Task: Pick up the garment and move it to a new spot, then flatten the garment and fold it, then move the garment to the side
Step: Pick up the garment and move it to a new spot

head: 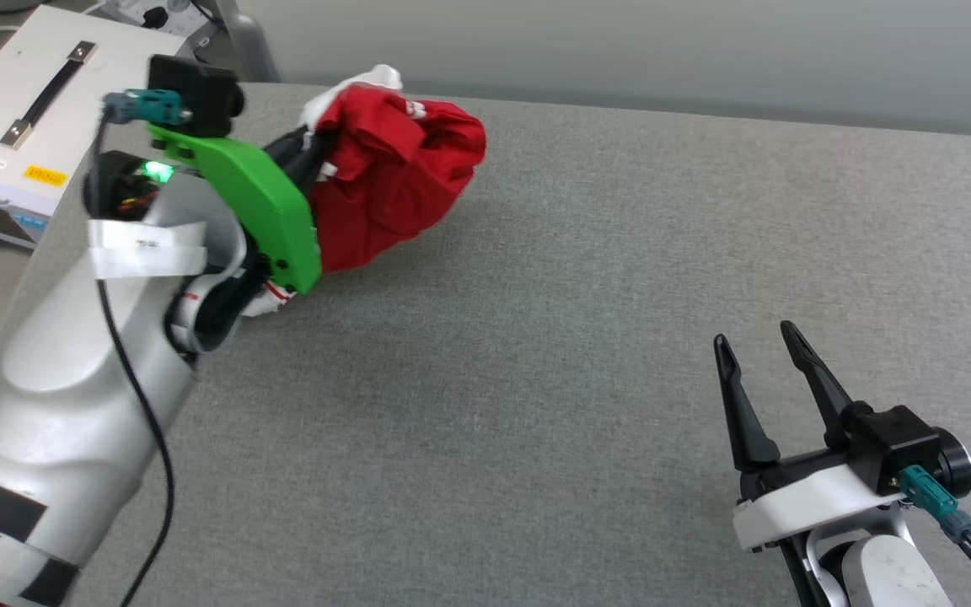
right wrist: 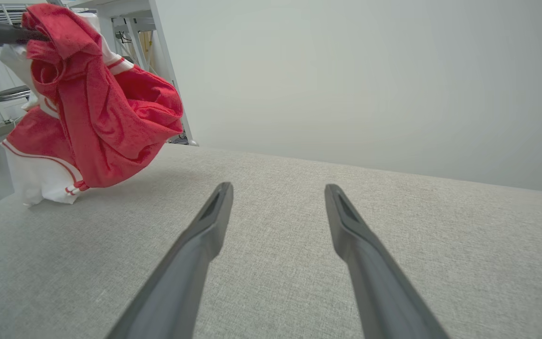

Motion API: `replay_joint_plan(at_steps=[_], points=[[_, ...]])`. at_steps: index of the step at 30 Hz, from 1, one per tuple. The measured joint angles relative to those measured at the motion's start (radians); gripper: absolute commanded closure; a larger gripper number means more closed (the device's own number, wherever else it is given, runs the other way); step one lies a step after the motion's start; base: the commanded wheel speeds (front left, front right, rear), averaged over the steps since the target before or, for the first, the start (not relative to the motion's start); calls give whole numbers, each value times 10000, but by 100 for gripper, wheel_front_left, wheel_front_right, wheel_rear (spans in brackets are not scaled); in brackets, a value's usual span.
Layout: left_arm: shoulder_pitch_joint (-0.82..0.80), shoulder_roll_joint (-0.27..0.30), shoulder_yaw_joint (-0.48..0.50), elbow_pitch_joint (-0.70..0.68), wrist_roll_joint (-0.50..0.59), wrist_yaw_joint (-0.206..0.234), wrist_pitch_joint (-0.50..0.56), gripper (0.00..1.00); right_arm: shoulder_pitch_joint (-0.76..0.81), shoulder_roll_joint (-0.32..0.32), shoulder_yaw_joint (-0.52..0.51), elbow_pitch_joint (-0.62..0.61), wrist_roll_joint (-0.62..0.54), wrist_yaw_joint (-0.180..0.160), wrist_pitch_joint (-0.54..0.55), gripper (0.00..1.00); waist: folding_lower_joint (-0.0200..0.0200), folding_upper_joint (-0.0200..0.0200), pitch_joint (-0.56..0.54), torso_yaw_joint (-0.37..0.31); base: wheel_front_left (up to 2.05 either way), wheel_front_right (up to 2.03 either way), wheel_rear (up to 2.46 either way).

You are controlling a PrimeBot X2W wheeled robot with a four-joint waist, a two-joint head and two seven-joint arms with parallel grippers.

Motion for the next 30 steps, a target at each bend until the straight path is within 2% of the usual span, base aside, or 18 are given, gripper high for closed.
replay_joint_plan(at_steps=[4, 10, 13, 16, 18, 20, 24, 30], points=[[8, -840, -466, -351, 134, 313, 19, 100, 114, 4, -280, -59, 36, 0, 0, 0, 0, 0, -270, -313, 0, 0, 0], [127, -2725, -1501, -407, 811, 980, -257, 100, 176, 6, -1379, -230, 58, 0, 0, 0, 0, 0, -471, -972, 0, 0, 0], [720, -3816, -2393, 2, 1095, 1043, -251, 100, 181, -2, -2010, -288, 119, 0, 0, 0, 0, 0, -529, -1328, 0, 0, 0], [1389, -4437, -3289, 443, 1244, 1060, -207, 100, 180, -10, -2374, -330, 117, 0, 0, 0, 0, 0, -556, -1638, 0, 0, 0], [1800, -4592, -3812, 662, 1239, 1014, -150, 100, 180, -8, -2506, -353, 109, 0, 0, 0, 0, 0, -566, -1815, 0, 0, 0], [2196, -4596, -4401, 853, 1231, 882, -71, 0, 180, -10, -2562, -359, 105, 0, 0, 0, 0, 0, -572, -1972, 0, 0, 0], [2661, -4610, -5166, 698, 1034, 564, 159, 0, 179, -12, -2477, -313, 107, 0, 0, 0, 0, 0, -597, -2085, 0, 0, 0], [2542, -4623, -5104, 629, 688, 612, -554, 0, 190, -6, -2151, -222, 119, 0, 0, 0, 0, 0, -685, -1769, 0, 0, 0]])
